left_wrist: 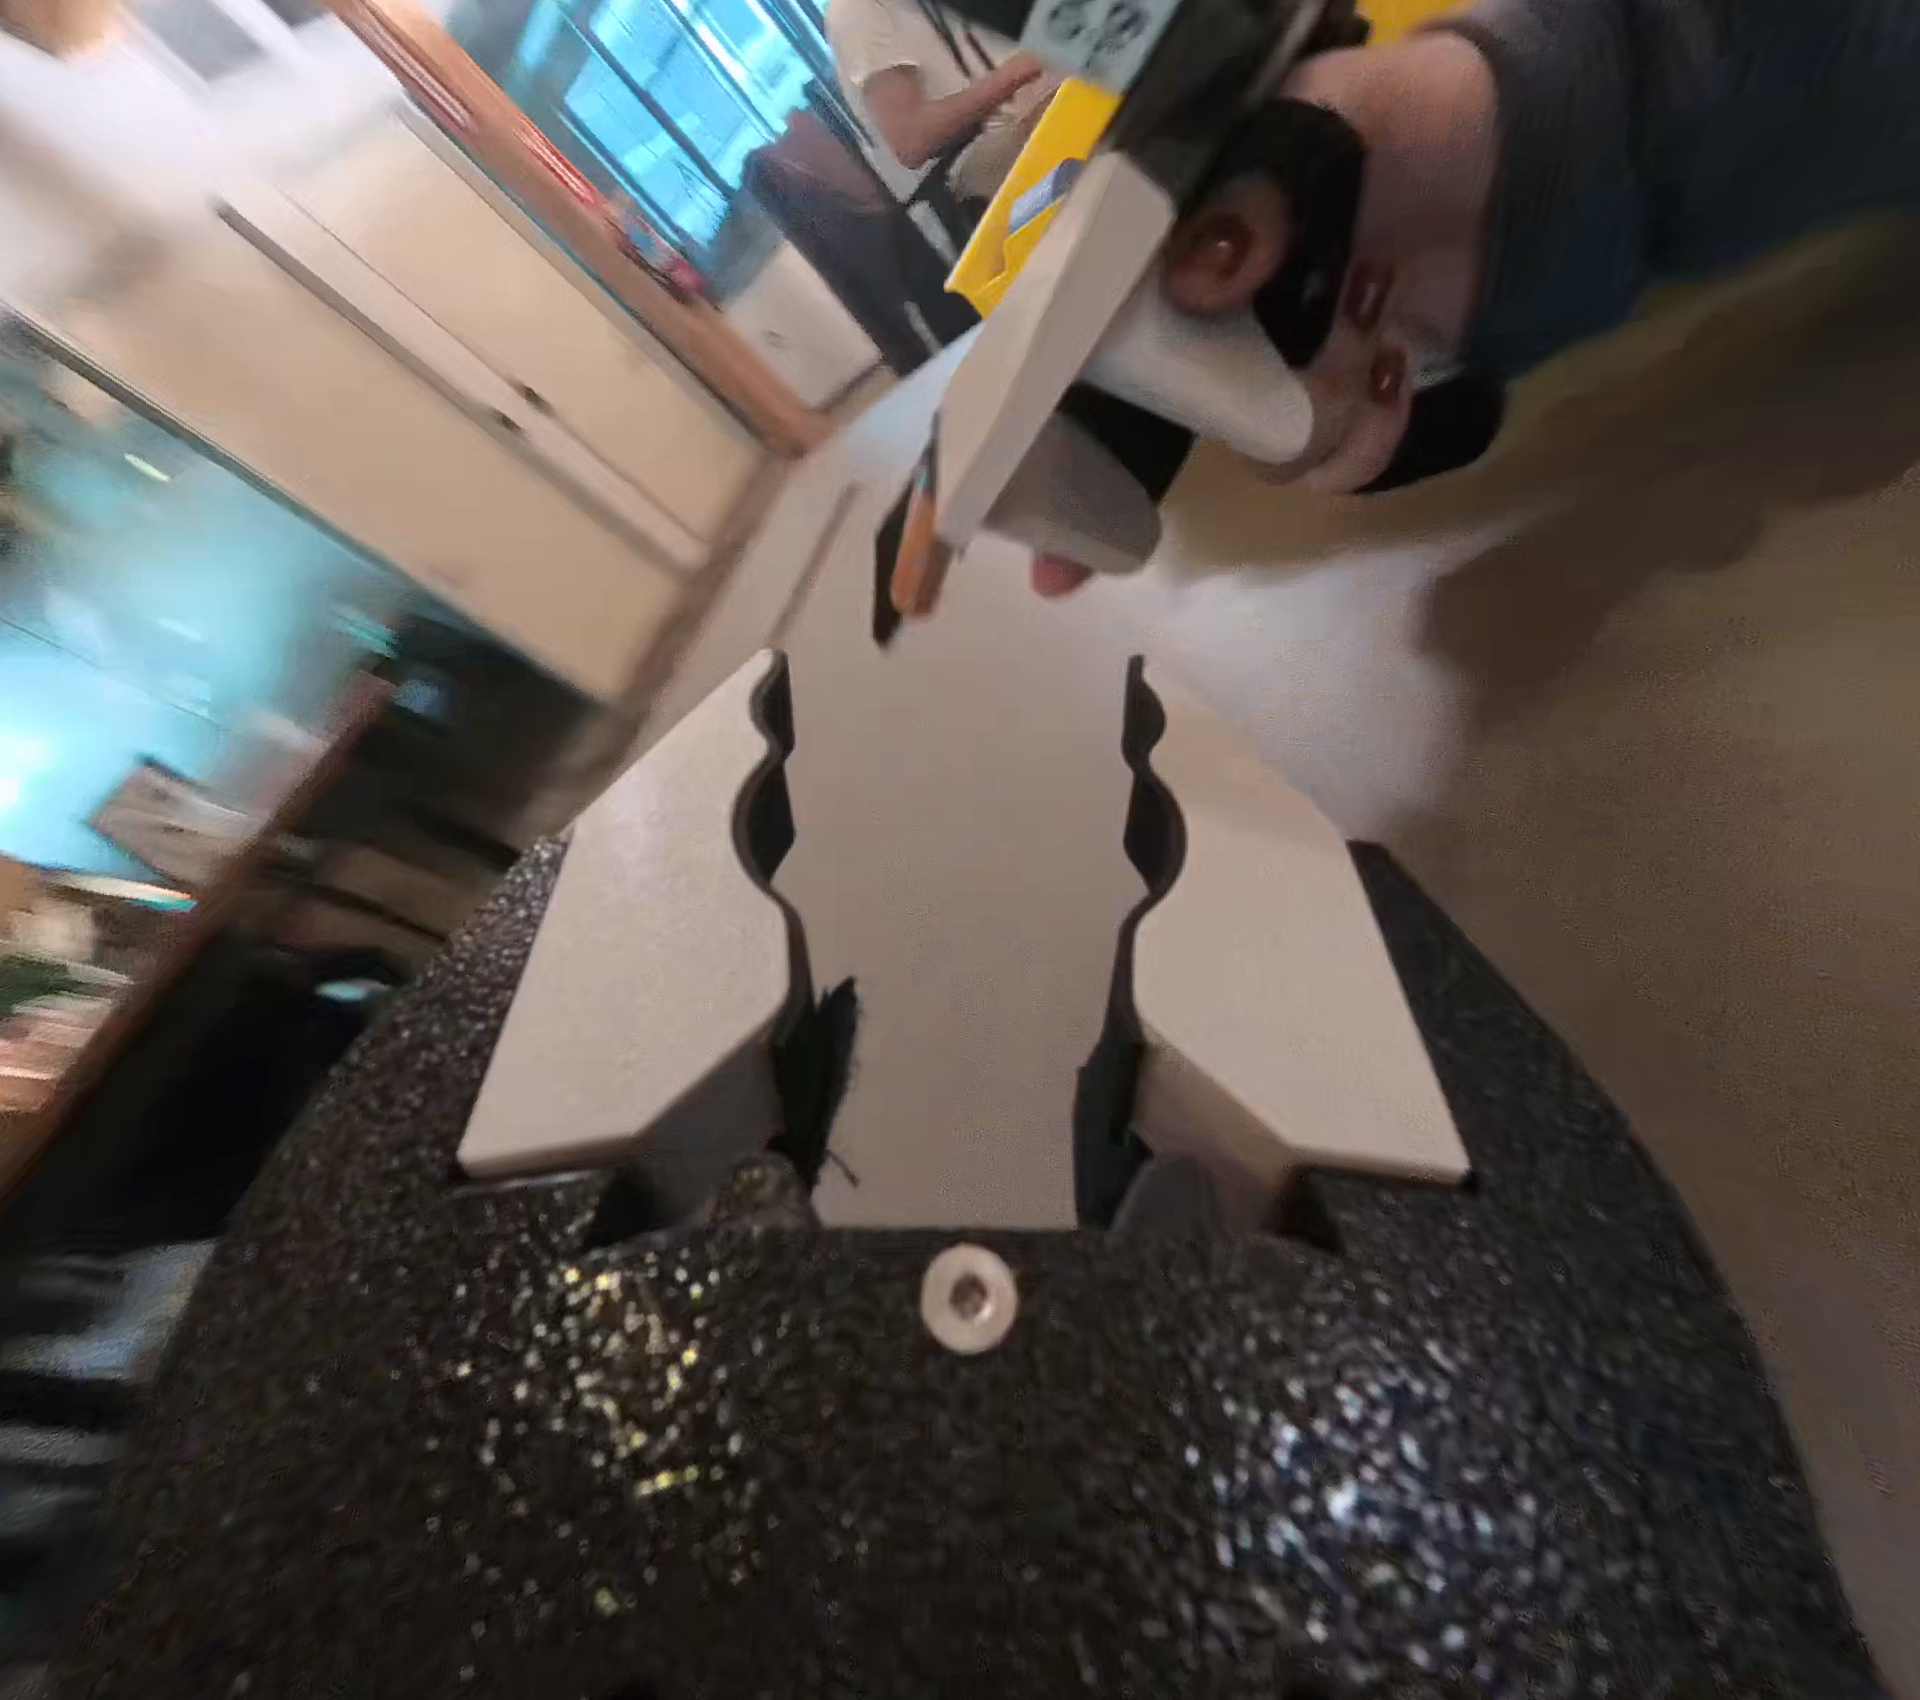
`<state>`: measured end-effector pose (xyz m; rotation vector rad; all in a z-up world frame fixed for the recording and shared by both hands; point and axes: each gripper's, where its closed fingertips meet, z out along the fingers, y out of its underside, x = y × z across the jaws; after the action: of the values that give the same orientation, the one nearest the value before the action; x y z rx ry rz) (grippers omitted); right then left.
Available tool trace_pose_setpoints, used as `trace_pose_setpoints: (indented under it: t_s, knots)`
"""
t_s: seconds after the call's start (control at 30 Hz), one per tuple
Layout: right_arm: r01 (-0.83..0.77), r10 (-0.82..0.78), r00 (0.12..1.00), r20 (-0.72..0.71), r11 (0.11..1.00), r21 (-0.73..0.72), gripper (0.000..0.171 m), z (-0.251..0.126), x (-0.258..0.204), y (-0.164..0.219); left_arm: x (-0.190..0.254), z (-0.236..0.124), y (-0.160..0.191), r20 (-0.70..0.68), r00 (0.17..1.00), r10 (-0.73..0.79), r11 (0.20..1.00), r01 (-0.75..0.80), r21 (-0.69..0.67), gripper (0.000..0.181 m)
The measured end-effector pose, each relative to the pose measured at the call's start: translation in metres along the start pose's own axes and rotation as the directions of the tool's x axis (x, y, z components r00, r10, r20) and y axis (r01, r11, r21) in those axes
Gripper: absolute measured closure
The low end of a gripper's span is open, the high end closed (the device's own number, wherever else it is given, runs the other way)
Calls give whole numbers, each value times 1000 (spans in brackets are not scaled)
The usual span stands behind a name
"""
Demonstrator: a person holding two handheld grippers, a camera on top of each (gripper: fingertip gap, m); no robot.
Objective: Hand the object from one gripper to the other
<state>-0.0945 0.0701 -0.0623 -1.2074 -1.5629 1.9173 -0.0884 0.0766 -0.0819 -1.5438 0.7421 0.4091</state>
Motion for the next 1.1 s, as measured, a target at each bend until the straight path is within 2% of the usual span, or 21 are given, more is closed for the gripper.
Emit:
trace_pose_setpoints:
  t_s: [0.1, 0.17, 0.23, 0.3, 0.33, 0.4, 0.43, 0.47, 0.5, 0.57, 0.6, 0.63, 0.7, 0.77, 0.8, 0.9, 1.03, 1.1]
  knots:
    - [-111, 121, 985, 120, 990, -86, 125, 7, -14, 17, 14, 6, -10, 19, 987, 162, 987, -161, -7, 129]
    - [-108, 123, 983, 134, 988, -113, 125, 10, -18, 22, 15, 7, -12, 27, 983, 181, 984, -181, -7, 147]
    - [-83, 97, 987, 128, 990, -111, 125, 12, -18, 23, 9, 5, -12, 55, 984, 172, 985, -172, -7, 173]
    - [-21, 27, 996, 88, 998, -60, 125, 14, -14, 17, -1, 6, -9, 84, 991, 103, 994, -100, -33, 174]
    - [31, -29, 997, 69, 999, -24, 115, 14, -14, 12, -9, 5, -8, 113, 993, 34, 999, -30, -35, 174]
    - [213, -213, 977, -3, 976, 54, 102, 10, -14, -2, -24, 1, -11, 110, 968, -224, 974, 220, 51, 174]
    - [344, -338, 938, -80, 936, 74, 98, 6, -12, -9, -35, -3, -16, 89, 918, -387, 918, 374, 128, 174]
    - [490, -474, 862, -180, 870, 55, 98, 3, -9, -15, -42, -7, -22, 20, 838, -545, 823, 530, 204, 174]
    - [639, -615, 737, -282, 770, -8, 101, 1, -5, -18, -51, -12, -28, -52, 742, -668, 705, 654, 275, 174]
    - [856, -818, 393, -419, 492, -157, 113, -1, -7, -25, -59, -19, -34, -209, 555, -805, 475, 815, 333, 174]
    - [895, -858, 283, -428, 397, -205, 127, 3, -11, -24, -58, -18, -34, -274, 461, -844, 373, 872, 316, 174]
    - [904, -871, 241, -428, 362, -229, 134, 8, -14, -21, -57, -17, -36, -341, 374, -863, 276, 912, 302, 174]
    - [906, -873, 205, -442, 340, -252, 142, 15, -18, -20, -57, -16, -37, -438, 220, -871, 101, 955, 279, 175]
    - [908, -872, 137, -469, 300, -293, 150, 14, -16, -23, -56, -15, -39, -515, 105, -851, -25, 971, 238, 175]
    - [908, -872, 130, -471, 296, -296, 151, 13, -16, -23, -54, -14, -39, -529, 72, -846, -57, 973, 224, 175]
    - [909, -857, 159, -490, 320, -265, 151, 10, -18, -27, -45, -7, -37, -540, 16, -842, -87, 983, 164, 174]
    - [907, -878, 156, -452, 309, -287, 163, 12, -16, -22, -44, -5, -34, -581, -82, -810, -182, 976, 116, 174]
    - [891, -873, 220, -436, 361, -275, 163, 12, -15, -21, -44, -5, -32, -611, -141, -779, -240, 967, 83, 175]
